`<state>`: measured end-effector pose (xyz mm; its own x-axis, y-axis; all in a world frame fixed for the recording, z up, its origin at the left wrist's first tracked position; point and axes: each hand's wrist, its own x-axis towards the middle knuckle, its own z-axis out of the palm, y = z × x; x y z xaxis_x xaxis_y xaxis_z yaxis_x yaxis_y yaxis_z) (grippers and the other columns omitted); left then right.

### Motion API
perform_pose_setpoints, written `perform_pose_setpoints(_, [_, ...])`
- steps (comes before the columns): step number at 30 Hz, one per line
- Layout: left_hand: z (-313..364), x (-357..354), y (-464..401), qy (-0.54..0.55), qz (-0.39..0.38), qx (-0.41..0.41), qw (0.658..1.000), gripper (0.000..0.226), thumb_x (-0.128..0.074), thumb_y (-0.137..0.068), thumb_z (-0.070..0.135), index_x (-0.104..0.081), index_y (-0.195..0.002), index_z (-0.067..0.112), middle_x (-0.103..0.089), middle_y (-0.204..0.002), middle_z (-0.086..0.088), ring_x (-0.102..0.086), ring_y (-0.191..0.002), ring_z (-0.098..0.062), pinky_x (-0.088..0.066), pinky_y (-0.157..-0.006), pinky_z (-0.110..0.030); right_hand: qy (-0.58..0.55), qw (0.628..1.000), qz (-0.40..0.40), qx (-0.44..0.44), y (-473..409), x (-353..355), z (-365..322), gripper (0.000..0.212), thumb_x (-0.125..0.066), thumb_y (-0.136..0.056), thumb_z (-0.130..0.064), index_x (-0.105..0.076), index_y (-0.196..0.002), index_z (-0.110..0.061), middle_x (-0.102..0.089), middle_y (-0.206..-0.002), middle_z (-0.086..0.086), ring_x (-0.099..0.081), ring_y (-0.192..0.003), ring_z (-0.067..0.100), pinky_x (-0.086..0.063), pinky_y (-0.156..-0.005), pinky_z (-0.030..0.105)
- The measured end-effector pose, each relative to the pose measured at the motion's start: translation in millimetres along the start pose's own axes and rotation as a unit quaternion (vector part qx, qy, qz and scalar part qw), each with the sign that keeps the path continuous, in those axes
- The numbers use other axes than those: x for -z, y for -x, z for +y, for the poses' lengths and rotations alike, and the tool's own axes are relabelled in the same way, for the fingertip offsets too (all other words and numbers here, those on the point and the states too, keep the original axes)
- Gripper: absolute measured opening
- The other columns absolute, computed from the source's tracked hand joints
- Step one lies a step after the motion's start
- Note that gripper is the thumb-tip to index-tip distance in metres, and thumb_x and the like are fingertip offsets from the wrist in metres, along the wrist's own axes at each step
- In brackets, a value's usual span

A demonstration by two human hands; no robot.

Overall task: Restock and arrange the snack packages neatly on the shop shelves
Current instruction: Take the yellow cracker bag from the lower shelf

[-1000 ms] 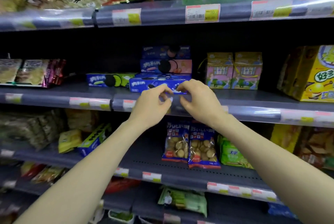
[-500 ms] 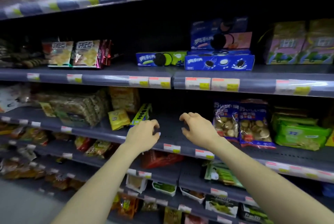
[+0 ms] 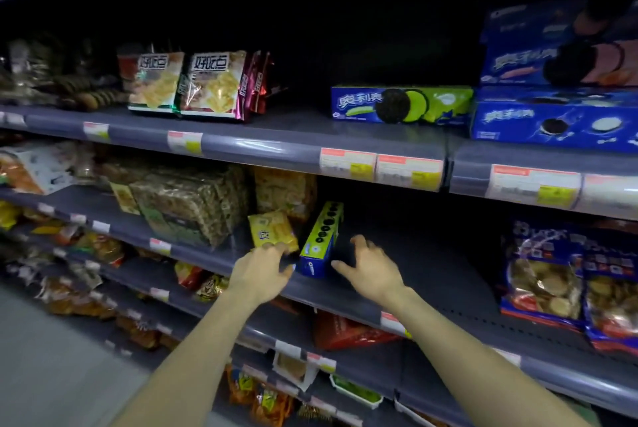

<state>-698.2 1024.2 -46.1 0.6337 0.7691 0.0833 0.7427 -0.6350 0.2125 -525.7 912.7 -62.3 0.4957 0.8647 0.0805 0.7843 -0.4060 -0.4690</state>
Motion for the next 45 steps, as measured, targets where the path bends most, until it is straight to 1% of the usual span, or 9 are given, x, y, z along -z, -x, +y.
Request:
perform_pose_setpoints(13, [-74.6, -18.8, -80.8, -0.016, -0.011, 0.009, 1.0, 0.058, -0.044, -0.094, 0.052, -0.037, -0.141, 0.017, -0.044, -0.133, -0.009, -0.045, -0.123, -0.031, -0.046, -0.086, -0.042, -0.071, 0.983, -0.008, -0.172, -73.6, -56.0, -46.8, 0.087, -0.058, -0.078, -0.067, -0.031, -0.136, -0.008, -0.041, -0.139, 0.013, -0.038, -0.129, 0.033, -0.04, -0.097, 0.044])
perform_pose_setpoints(21, [-83.8, -23.5, -113.9, 0.114, -0.092, 0.049, 0.988, 0.082, -0.051, -0.086, 0.062, -0.022, -0.145, 0.011, -0.031, -0.14, -0.019, -0.043, -0.124, -0.041, -0.042, -0.094, -0.045, -0.129, 0.96, 0.005, -0.247, -83.7, -66.4, -60.2, 0.077, -0.067, -0.079, -0.046, -0.03, -0.134, -0.006, -0.043, -0.136, 0.014, -0.046, -0.123, 0.032, -0.044, -0.096, 0.039])
perform_pose_setpoints(25, [-78.9, -25.9, -120.7, 0.237, -0.123, 0.095, 0.959, 0.095, -0.066, -0.083, 0.05, -0.009, -0.148, 0.011, -0.024, -0.145, -0.022, -0.044, -0.124, -0.042, -0.043, -0.097, -0.04, -0.114, 0.956, 0.011, -0.27, -81.3, -63.4, -57.6, 0.077, -0.068, -0.078, -0.045, -0.032, -0.134, -0.006, -0.046, -0.132, 0.013, -0.049, -0.12, 0.031, -0.045, -0.094, 0.039])
perform_pose_setpoints(29, [-82.1, -27.9, -126.8, 0.324, -0.139, 0.116, 0.929, 0.122, -0.077, -0.075, 0.042, 0.015, -0.15, 0.011, -0.022, -0.151, -0.024, -0.037, -0.133, -0.038, -0.035, -0.105, -0.035, -0.096, 0.955, 0.003, -0.281, -76.0, -63.2, -53.9, 0.071, -0.07, -0.076, -0.043, -0.039, -0.128, -0.006, -0.051, -0.126, 0.011, -0.052, -0.116, 0.03, -0.047, -0.09, 0.036])
perform_pose_setpoints(36, [-76.1, -23.4, -127.9, 0.4, -0.17, 0.122, 0.892, 0.132, -0.086, -0.069, 0.02, 0.019, -0.149, 0.013, -0.035, -0.149, -0.016, -0.039, -0.134, -0.031, -0.036, -0.106, -0.034, -0.149, 0.951, 0.01, -0.27, -69.7, -63.9, -48.3, 0.049, -0.071, -0.072, -0.037, -0.054, -0.109, -0.01, -0.062, -0.104, 0.005, -0.061, -0.092, 0.023, -0.043, -0.066, 0.026])
perform_pose_setpoints(38, [-71.3, -24.7, -127.4, 0.414, -0.184, 0.119, 0.884, 0.133, -0.087, -0.066, 0.017, 0.016, -0.15, 0.013, -0.034, -0.15, -0.016, -0.039, -0.135, -0.031, -0.036, -0.108, -0.036, -0.172, 0.948, 0.011, -0.266, -65.6, -62.0, -48.1, 0.042, -0.072, -0.072, -0.035, -0.056, -0.104, -0.011, -0.064, -0.097, 0.003, -0.062, -0.085, 0.019, -0.043, -0.06, 0.025])
perform_pose_setpoints(40, [-66.7, -27.0, -125.4, 0.431, -0.182, 0.123, 0.875, 0.124, -0.089, -0.064, 0.015, -0.001, -0.152, 0.01, -0.042, -0.145, -0.014, -0.045, -0.13, -0.03, -0.041, -0.107, -0.038, -0.191, 0.944, 0.017, -0.27, -61.7, -61.6, -47.5, 0.041, -0.072, -0.071, -0.034, -0.056, -0.101, -0.012, -0.065, -0.094, 0.003, -0.063, -0.083, 0.019, -0.044, -0.06, 0.026])
perform_pose_setpoints(43, [-62.0, -29.7, -123.5, 0.48, -0.168, 0.123, 0.852, 0.07, -0.086, -0.066, 0.008, -0.046, -0.123, 0.008, -0.061, -0.124, -0.011, -0.061, -0.104, -0.025, -0.051, -0.087, -0.035, -0.206, 0.937, 0.032, -0.28, -57.0, -61.2, -45.9, 0.043, -0.073, -0.07, -0.036, -0.055, -0.101, -0.012, -0.065, -0.095, 0.003, -0.063, -0.084, 0.019, -0.045, -0.063, 0.026])
perform_pose_setpoints(45, [-57.6, -29.2, -122.1, 0.522, -0.166, 0.124, 0.827, 0.058, -0.08, -0.073, 0.003, -0.052, -0.123, 0.005, -0.062, -0.108, -0.004, -0.06, -0.09, -0.021, -0.048, -0.077, -0.031, -0.215, 0.935, 0.037, -0.281, -55.0, -59.5, -45.8, 0.044, -0.074, -0.071, -0.035, -0.054, -0.103, -0.013, -0.065, -0.096, 0.002, -0.063, -0.085, 0.017, -0.047, -0.065, 0.026])
